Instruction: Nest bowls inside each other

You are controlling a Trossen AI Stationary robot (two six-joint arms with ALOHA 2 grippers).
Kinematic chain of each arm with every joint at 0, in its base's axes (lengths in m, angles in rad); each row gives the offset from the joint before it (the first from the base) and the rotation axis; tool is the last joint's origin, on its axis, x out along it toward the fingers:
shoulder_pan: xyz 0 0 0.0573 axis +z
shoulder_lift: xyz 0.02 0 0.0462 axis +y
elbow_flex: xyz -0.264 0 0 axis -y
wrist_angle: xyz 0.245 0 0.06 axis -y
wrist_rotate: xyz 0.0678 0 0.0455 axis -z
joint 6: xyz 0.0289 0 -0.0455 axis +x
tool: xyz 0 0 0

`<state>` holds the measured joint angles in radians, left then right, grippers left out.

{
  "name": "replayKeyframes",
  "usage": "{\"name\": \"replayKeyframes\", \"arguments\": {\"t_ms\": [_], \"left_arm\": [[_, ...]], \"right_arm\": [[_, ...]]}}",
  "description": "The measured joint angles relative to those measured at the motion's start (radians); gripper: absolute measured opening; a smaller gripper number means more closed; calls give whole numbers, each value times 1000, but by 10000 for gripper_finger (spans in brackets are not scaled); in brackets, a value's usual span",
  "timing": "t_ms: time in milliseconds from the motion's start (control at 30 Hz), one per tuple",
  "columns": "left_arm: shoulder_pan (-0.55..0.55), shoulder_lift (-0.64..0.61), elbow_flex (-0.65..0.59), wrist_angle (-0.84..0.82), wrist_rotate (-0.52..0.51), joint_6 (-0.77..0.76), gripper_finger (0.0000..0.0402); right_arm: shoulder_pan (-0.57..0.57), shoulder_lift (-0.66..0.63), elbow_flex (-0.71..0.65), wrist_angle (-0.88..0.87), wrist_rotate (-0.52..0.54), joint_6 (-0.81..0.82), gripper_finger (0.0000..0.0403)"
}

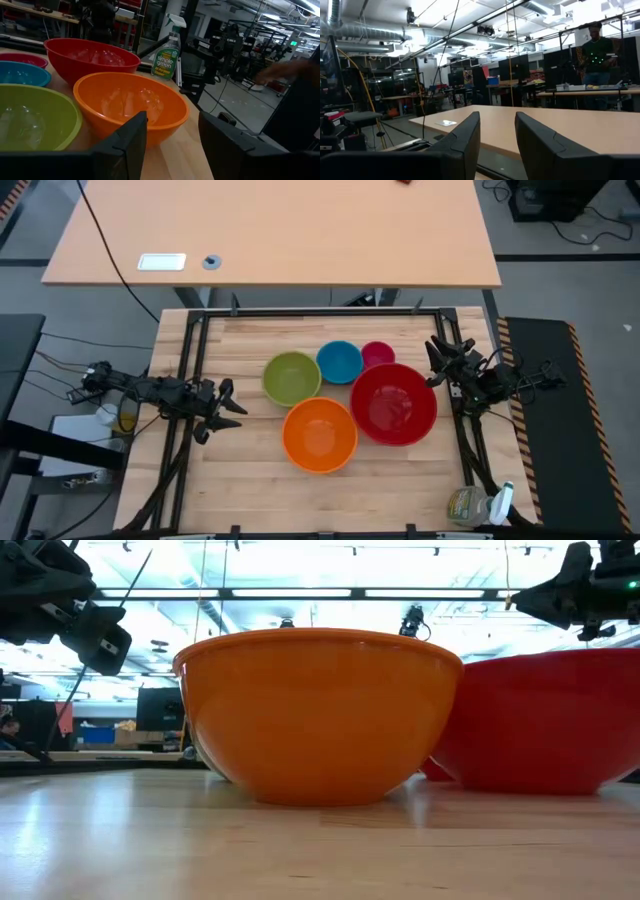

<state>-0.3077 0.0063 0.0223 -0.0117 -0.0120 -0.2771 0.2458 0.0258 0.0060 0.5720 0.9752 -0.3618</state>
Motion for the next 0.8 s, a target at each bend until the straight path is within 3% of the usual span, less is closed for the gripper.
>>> {"name": "replayKeyframes", "arguments": {"t_ms": [433, 633, 800], "left_arm": [[1, 0, 0, 1, -1, -62, 181], [13, 0, 0, 59, -47, -18, 181], [29, 0, 0, 168, -51, -24, 181]], "right_arm": [[0, 0, 0, 4, -8, 0, 132], [0, 0, 0, 106, -14, 10, 132], [0, 0, 0, 159, -142, 129, 132]]}}
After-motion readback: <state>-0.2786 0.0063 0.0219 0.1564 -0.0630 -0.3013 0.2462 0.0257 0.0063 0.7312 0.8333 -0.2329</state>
